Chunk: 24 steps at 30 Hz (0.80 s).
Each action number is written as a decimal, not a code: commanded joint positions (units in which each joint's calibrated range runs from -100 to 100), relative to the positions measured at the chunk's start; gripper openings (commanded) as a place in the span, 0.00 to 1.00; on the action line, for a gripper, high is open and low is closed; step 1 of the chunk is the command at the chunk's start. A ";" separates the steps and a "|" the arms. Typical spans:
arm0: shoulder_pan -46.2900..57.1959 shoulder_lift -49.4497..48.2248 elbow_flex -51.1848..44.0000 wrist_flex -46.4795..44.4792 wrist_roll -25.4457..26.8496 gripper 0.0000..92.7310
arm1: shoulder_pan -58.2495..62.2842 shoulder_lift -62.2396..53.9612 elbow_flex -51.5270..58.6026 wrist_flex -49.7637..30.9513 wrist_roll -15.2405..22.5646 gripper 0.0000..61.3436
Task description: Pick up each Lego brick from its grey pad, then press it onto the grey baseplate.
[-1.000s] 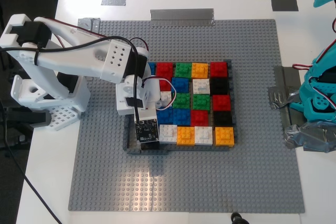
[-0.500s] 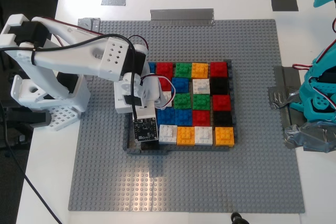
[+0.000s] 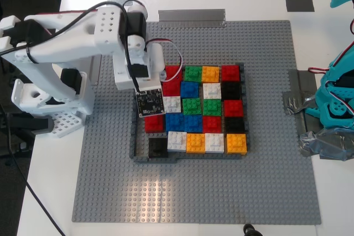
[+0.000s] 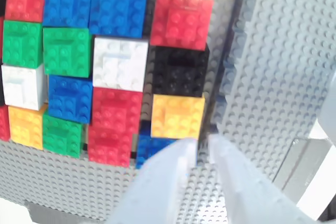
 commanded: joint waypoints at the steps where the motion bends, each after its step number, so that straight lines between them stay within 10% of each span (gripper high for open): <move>1: -0.06 -1.04 -1.33 0.08 0.07 0.00 | -6.56 -2.96 -4.92 4.38 -3.13 0.00; 24: 0.52 -1.21 -2.05 0.41 -0.27 0.00 | -22.01 5.80 16.75 -16.94 -11.62 0.00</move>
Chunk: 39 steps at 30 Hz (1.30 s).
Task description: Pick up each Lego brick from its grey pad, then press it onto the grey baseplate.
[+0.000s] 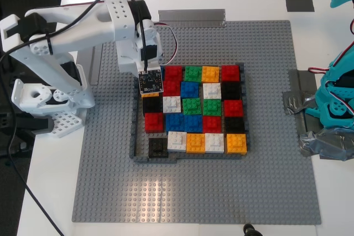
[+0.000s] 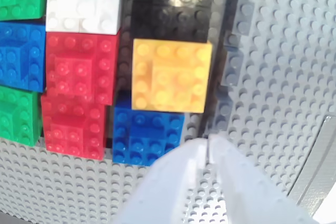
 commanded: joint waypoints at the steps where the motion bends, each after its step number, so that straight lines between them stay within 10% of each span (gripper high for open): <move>1: 0.45 -1.21 -2.05 0.41 -0.17 0.00 | -1.87 1.13 0.20 -2.22 -0.73 0.00; 39: 0.09 -1.21 -1.42 -0.08 0.12 0.00 | 0.09 6.20 -3.68 -14.34 -2.29 0.00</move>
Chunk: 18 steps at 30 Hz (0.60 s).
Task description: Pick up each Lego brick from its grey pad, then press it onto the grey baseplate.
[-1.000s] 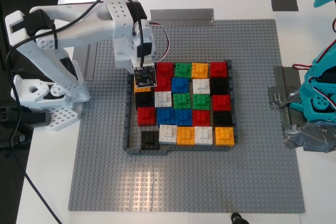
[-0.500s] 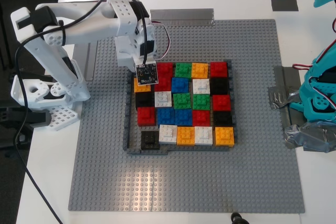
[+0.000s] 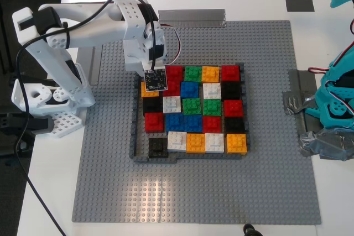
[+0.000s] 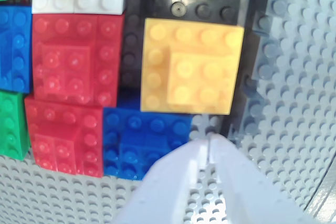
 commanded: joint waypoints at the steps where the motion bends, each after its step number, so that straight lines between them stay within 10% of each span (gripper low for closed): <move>1: 0.01 -1.21 -1.42 -0.08 0.12 0.00 | 3.49 -2.87 -6.04 -2.68 -0.04 0.00; 18: -0.13 -1.13 -1.42 -0.08 0.17 0.00 | 5.38 -4.16 -8.57 -4.80 0.84 0.00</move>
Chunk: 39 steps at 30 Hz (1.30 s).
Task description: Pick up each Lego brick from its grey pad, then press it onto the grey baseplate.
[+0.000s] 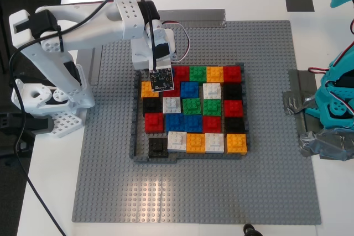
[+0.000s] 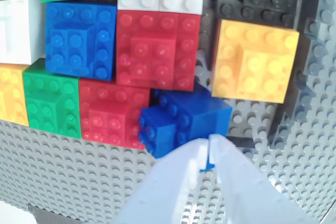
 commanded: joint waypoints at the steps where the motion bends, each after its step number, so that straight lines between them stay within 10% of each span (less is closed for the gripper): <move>1: -0.13 -1.13 -1.42 -0.08 0.17 0.00 | 0.94 -2.17 -2.58 -3.51 0.10 0.00; 39: 0.30 -0.44 -1.24 -0.49 0.17 0.00 | -4.43 -4.40 2.47 8.37 3.03 0.00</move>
